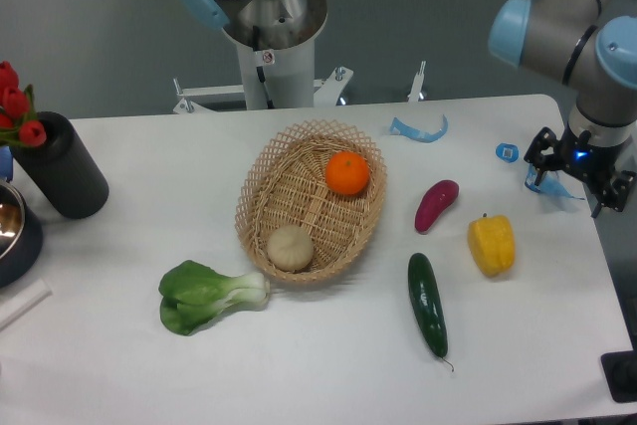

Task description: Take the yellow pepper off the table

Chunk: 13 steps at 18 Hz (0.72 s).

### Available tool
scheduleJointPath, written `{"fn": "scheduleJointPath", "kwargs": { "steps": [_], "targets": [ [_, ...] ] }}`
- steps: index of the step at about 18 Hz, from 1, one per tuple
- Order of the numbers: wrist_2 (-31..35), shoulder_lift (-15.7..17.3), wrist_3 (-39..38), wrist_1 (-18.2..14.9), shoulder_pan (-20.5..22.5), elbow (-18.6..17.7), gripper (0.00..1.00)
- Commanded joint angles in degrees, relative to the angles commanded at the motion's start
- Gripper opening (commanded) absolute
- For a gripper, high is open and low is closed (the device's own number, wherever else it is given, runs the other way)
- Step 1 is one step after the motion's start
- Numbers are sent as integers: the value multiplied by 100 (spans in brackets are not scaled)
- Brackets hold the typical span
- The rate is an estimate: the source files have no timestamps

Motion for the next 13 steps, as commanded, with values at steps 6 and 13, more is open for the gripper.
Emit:
{"fn": "scheduleJointPath", "kwargs": {
  "steps": [6, 13],
  "targets": [
    [53, 9, -1026, 9, -114, -124, 100],
    [167, -123, -2390, 245, -272, -53, 100]
  ]
}}
